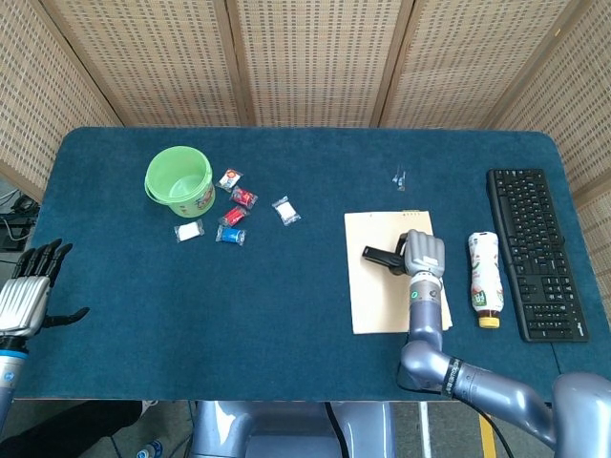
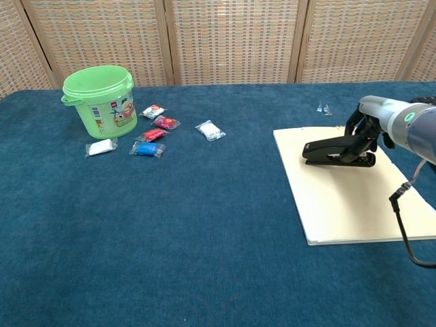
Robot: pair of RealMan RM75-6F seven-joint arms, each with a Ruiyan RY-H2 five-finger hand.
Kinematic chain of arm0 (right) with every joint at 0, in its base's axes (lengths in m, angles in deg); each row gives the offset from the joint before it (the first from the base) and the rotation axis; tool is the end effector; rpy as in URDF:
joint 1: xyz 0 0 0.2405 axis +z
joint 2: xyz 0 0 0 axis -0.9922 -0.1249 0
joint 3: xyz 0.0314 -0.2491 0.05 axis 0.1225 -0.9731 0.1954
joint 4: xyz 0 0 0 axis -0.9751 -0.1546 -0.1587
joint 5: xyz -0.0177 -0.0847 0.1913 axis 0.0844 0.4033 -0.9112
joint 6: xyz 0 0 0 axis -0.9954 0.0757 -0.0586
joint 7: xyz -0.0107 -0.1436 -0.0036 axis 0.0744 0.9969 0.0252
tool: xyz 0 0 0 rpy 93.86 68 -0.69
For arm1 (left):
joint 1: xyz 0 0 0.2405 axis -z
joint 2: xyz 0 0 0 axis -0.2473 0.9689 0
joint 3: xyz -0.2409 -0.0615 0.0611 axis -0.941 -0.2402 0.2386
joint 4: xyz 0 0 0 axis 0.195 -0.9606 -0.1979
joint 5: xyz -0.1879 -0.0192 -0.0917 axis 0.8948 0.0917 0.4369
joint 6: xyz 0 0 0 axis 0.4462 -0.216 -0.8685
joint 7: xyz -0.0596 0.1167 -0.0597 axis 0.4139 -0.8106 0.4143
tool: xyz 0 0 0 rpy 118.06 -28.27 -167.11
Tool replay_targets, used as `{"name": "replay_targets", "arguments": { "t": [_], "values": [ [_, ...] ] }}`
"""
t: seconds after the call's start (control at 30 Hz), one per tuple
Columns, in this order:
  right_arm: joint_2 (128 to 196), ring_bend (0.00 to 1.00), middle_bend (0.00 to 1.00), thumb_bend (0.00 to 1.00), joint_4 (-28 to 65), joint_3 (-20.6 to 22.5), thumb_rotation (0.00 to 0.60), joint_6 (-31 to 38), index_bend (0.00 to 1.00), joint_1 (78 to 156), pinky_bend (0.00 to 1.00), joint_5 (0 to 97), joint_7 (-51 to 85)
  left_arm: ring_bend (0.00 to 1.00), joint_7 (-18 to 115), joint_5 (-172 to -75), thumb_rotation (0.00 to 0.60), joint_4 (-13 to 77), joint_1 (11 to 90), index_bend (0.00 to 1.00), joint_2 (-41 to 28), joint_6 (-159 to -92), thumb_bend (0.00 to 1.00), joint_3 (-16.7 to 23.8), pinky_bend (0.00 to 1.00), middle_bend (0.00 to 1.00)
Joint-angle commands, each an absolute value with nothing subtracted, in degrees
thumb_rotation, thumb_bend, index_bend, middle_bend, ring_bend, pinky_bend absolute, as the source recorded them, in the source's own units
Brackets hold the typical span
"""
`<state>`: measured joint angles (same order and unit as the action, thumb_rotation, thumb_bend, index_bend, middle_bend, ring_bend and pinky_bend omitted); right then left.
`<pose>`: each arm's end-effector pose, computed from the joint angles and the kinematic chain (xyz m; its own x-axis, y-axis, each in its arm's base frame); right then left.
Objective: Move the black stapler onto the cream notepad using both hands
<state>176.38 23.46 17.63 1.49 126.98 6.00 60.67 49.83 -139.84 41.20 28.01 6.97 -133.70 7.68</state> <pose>-0.1799 -0.3844 -0.0091 0.2072 -0.2846 0.9360 -0.9063 0.3044 0.2932 -0.3380 0.2380 0.1330 0.4375 0.1261 0.8904 0.8965 0.0161 -0.4428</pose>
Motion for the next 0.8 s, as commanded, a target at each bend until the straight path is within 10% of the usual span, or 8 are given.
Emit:
{"name": "replay_targets", "arguments": {
  "t": [0.03, 0.5, 0.8],
  "values": [
    [175.67, 0.71, 0.71, 0.37, 24.05, 17.68, 0.600, 1.27, 0.84, 126.27, 0.84, 4.75, 59.87, 0.00, 49.83, -139.92, 0.600, 41.30, 27.95, 0.00, 7.02, -133.82, 0.18, 7.69, 0.00, 0.00],
    [175.61, 0.64, 0.65, 0.31, 24.69, 16.45, 0.600, 0.92, 0.79, 124.35, 0.82, 3.63, 55.73, 0.00, 49.28, -140.20, 0.600, 41.66, 27.91, 0.00, 7.01, -133.93, 0.19, 7.82, 0.00, 0.00],
    [175.09, 0.21, 0.21, 0.21, 26.03, 13.24, 0.600, 0.41, 0.44, 123.59, 0.30, 7.96, 54.78, 0.00, 49.27, -140.47, 0.600, 41.85, 27.84, 0.00, 7.07, -134.13, 0.19, 7.89, 0.00, 0.00]
  ]
}}
